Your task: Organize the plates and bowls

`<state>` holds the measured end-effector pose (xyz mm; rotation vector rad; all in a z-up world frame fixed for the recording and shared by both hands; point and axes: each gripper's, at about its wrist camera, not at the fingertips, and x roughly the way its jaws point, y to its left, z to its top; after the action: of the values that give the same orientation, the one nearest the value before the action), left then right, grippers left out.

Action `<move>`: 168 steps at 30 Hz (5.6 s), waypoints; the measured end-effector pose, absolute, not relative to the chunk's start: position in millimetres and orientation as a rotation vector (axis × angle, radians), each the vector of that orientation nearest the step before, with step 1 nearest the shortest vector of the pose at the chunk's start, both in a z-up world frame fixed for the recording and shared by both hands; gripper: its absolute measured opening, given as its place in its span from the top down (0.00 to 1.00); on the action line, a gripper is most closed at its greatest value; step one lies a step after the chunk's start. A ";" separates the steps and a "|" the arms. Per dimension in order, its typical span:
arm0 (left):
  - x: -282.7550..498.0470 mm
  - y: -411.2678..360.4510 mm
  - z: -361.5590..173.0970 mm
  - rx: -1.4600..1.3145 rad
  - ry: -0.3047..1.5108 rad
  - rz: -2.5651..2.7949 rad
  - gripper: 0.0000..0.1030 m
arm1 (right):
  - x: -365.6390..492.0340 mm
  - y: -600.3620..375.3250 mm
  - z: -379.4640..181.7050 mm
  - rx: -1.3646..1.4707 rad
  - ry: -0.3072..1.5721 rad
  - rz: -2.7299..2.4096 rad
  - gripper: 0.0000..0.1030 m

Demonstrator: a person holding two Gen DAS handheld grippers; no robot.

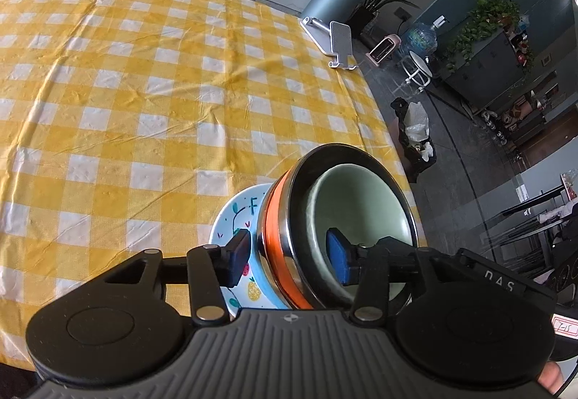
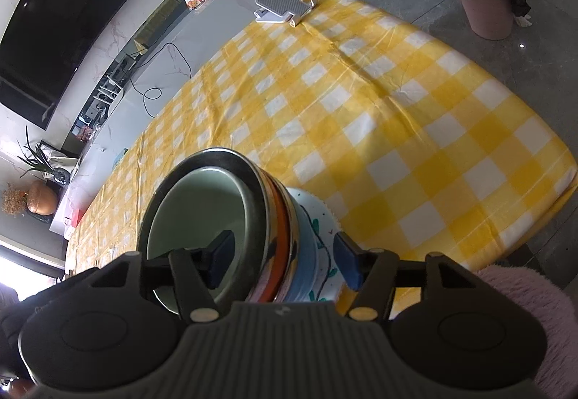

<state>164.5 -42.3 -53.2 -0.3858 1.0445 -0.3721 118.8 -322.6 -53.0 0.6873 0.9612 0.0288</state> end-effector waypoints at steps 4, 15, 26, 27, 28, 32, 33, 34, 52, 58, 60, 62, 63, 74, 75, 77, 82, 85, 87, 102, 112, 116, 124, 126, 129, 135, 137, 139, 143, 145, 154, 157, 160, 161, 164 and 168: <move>155.3 -41.0 -40.5 -0.363 1.010 -0.381 0.48 | 112.2 -321.7 -40.2 0.678 0.928 0.040 0.38; 98.8 -31.2 22.6 -0.195 0.721 -0.387 0.45 | 74.1 -296.8 13.5 0.548 0.757 0.100 0.34; 18.9 -21.8 53.2 -0.014 0.468 -0.388 0.29 | 1.7 -258.3 45.1 0.286 0.536 0.109 0.27; 11.8 -21.5 51.3 0.006 0.453 -0.385 0.27 | -4.5 -256.1 43.7 0.268 0.520 0.111 0.27; 4.4 -21.4 49.1 0.027 0.436 -0.379 0.25 | -10.9 -253.2 41.7 0.246 0.508 0.110 0.27; -20.7 -22.6 36.5 0.096 0.374 -0.355 0.15 | -28.5 -242.1 31.8 0.165 0.497 0.098 0.24; -26.7 -22.3 31.6 0.111 0.368 -0.349 0.13 | -32.9 -238.3 28.8 0.148 0.495 0.094 0.23; -30.6 -22.6 25.8 0.124 0.366 -0.340 0.13 | -37.7 -235.0 24.6 0.128 0.494 0.091 0.23; -44.6 -24.0 -32.6 0.178 0.502 -0.121 0.11 | -79.5 -202.0 -43.6 -0.014 0.471 -0.003 0.14; -44.5 -33.2 -53.5 0.268 0.540 -0.120 0.11 | -73.9 -204.8 -53.5 0.021 0.496 0.014 0.14; -43.2 -34.2 -55.3 0.276 0.550 -0.122 0.11 | -71.6 -205.5 -53.8 0.029 0.507 0.020 0.14; -45.1 -34.1 -55.2 0.275 0.550 -0.129 0.11 | -70.4 -204.4 -53.8 0.032 0.518 0.023 0.14; -46.0 -34.2 -54.9 0.278 0.546 -0.127 0.11 | -70.2 -204.9 -55.0 0.034 0.520 0.023 0.14; -47.6 -34.1 -53.4 0.285 0.538 -0.113 0.11 | -69.9 -207.4 -57.3 0.047 0.533 0.016 0.12; -47.5 -33.5 -53.3 0.284 0.539 -0.110 0.11 | -69.4 -207.6 -57.6 0.047 0.534 0.015 0.12; -47.4 -32.4 -53.4 0.281 0.540 -0.104 0.11 | -69.1 -207.6 -57.7 0.046 0.536 0.014 0.12; -46.9 -31.7 -53.3 0.286 0.544 -0.101 0.11 | -68.4 -207.5 -59.0 0.044 0.537 0.014 0.12; -46.7 -30.6 -54.2 0.288 0.547 -0.099 0.11 | -68.4 -207.5 -58.9 0.045 0.537 0.014 0.12; -46.7 -29.7 -54.3 0.287 0.547 -0.096 0.11 | -68.3 -207.4 -59.0 0.044 0.537 0.013 0.12; -46.2 -29.3 -54.1 0.287 0.549 -0.094 0.11 | -68.0 -207.6 -59.4 0.043 0.540 0.013 0.11; -46.2 -29.1 -53.8 0.287 0.549 -0.093 0.11 | -67.9 -207.6 -59.0 0.042 0.540 0.013 0.11; -46.3 -29.2 -53.7 0.288 0.549 -0.094 0.11 | -67.9 -207.6 -58.9 0.043 0.541 0.012 0.11; -46.3 -29.3 -53.5 0.287 0.550 -0.094 0.11 | -67.8 -207.6 -58.5 0.043 0.541 0.013 0.10; -46.5 -29.1 -53.5 0.287 0.550 -0.094 0.11 | -67.8 -207.5 -58.4 0.043 0.542 0.013 0.10; -46.4 -29.1 -53.5 0.288 0.549 -0.094 0.11 | -68.4 -208.0 -58.7 0.044 0.542 0.013 0.10; -46.5 -29.0 -53.4 0.288 0.550 -0.094 0.11 | -68.7 -208.2 -58.6 0.044 0.543 0.012 0.10; -46.5 -29.2 -53.3 0.287 0.550 -0.094 0.11 | -68.5 -208.2 -58.5 0.044 0.543 0.013 0.10; -46.6 -29.2 -53.3 0.288 0.550 -0.093 0.11 | -68.6 -208.2 -58.6 0.045 0.544 0.012 0.10; -46.6 -29.0 -53.3 0.288 0.549 -0.094 0.11 | -68.9 -208.3 -58.5 0.045 0.544 0.012 0.10; -46.6 -29.1 -53.2 0.289 0.550 -0.094 0.11 | -68.8 -208.3 -58.4 0.045 0.544 0.012 0.10; -47.0 -29.1 -53.5 0.290 0.551 -0.094 0.11 | -69.4 -208.4 -58.7 0.046 0.546 0.012 0.10; -48.8 -28.7 -55.4 0.293 0.554 -0.097 0.11 | -70.6 -208.4 -59.2 0.046 0.546 0.012 0.09; -49.5 -28.7 -55.7 0.299 0.551 -0.090 0.11 | -70.3 -208.5 -59.0 0.046 0.547 0.012 0.09; -50.1 -28.3 -55.8 0.300 0.549 -0.086 0.11 | -70.5 -208.5 -59.0 0.046 0.547 0.012 0.09; -50.1 -27.9 -54.1 0.300 0.545 -0.083 0.11 | -70.4 -208.5 -58.8 0.046 0.547 0.012 0.09; -50.9 -28.1 -52.5 0.303 0.540 -0.090 0.11 | -69.9 -208.7 -58.5 0.046 0.548 0.012 0.09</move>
<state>-50.9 -28.1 -52.5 0.3025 0.5405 -0.0895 -69.9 -208.7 -58.5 0.0460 0.5476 0.0122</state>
